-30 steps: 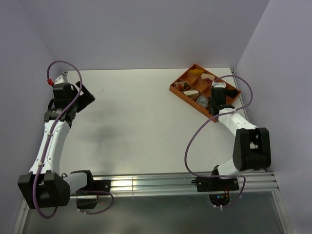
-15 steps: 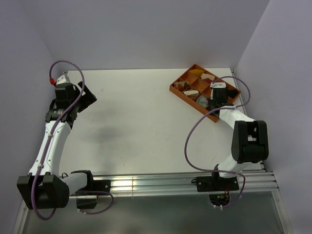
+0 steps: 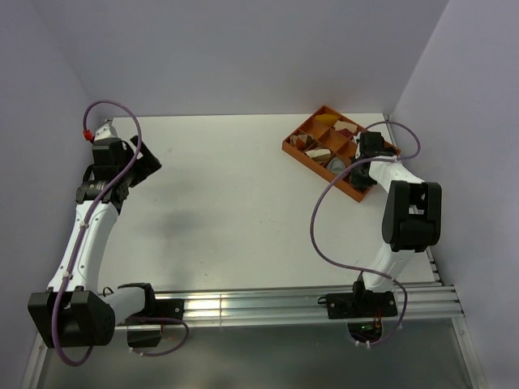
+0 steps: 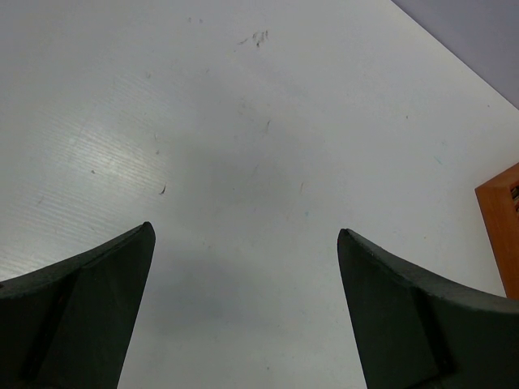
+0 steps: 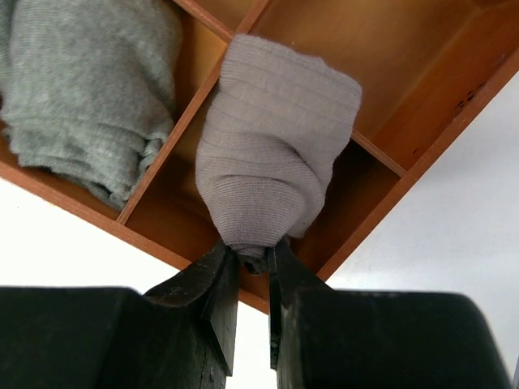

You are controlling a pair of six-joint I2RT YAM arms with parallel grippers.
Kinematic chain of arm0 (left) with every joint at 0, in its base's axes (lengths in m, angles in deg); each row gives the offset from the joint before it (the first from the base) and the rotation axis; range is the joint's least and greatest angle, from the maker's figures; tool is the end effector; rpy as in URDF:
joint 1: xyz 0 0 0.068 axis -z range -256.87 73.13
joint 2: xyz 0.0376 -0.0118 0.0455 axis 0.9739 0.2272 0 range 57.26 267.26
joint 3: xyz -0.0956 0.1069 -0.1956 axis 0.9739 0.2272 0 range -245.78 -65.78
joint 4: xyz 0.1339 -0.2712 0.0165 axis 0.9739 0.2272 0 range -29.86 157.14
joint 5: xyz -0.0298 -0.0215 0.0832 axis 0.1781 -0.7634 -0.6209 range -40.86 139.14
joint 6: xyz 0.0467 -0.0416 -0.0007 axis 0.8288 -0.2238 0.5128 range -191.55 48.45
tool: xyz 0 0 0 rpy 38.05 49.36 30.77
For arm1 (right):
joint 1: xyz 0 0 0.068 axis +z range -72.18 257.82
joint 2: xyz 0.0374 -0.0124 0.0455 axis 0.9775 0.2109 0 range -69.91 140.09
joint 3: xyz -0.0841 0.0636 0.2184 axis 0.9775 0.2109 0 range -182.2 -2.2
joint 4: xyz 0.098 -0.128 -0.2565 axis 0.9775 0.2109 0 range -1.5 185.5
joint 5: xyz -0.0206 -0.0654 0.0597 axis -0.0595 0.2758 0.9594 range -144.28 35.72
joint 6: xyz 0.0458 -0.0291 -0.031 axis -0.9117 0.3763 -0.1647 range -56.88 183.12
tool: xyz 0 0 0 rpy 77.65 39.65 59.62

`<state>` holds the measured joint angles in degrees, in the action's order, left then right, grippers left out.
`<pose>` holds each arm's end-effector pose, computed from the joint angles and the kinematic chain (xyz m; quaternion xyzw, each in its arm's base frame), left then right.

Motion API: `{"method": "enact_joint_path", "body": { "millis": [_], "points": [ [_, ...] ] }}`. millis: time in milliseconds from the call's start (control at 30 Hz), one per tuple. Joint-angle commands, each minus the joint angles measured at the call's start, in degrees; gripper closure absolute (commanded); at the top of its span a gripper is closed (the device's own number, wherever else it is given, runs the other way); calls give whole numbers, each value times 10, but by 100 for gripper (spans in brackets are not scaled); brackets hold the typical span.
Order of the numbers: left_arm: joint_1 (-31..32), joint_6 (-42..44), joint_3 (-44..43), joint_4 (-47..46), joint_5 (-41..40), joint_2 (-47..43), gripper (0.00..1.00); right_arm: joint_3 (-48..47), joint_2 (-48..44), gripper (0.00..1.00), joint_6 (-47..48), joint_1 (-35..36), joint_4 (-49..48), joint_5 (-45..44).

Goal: Roll the socks
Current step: Place the sock in the storage box.

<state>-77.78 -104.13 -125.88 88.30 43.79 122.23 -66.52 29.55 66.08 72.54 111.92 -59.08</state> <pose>0.3163 0.0095 0.2933 -0.2743 0.8343 -0.0905 0.4695 0.3902 -0.0401 0.1220 0.0308 0.9613 -0.0597 0.2671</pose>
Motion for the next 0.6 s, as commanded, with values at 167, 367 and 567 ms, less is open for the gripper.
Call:
{"method": "enact_joint_path", "body": {
  "millis": [167, 367, 567],
  "points": [
    [2, 8, 2, -10, 8, -11, 0, -51, 76, 100, -57, -16, 138, -20],
    [1, 8, 4, -12, 7, -11, 1, -62, 105, 100, -74, -30, 152, -27],
    [1, 8, 5, -14, 12, -11, 1, -60, 90, 89, -85, -35, 141, -13]
  ]
}}
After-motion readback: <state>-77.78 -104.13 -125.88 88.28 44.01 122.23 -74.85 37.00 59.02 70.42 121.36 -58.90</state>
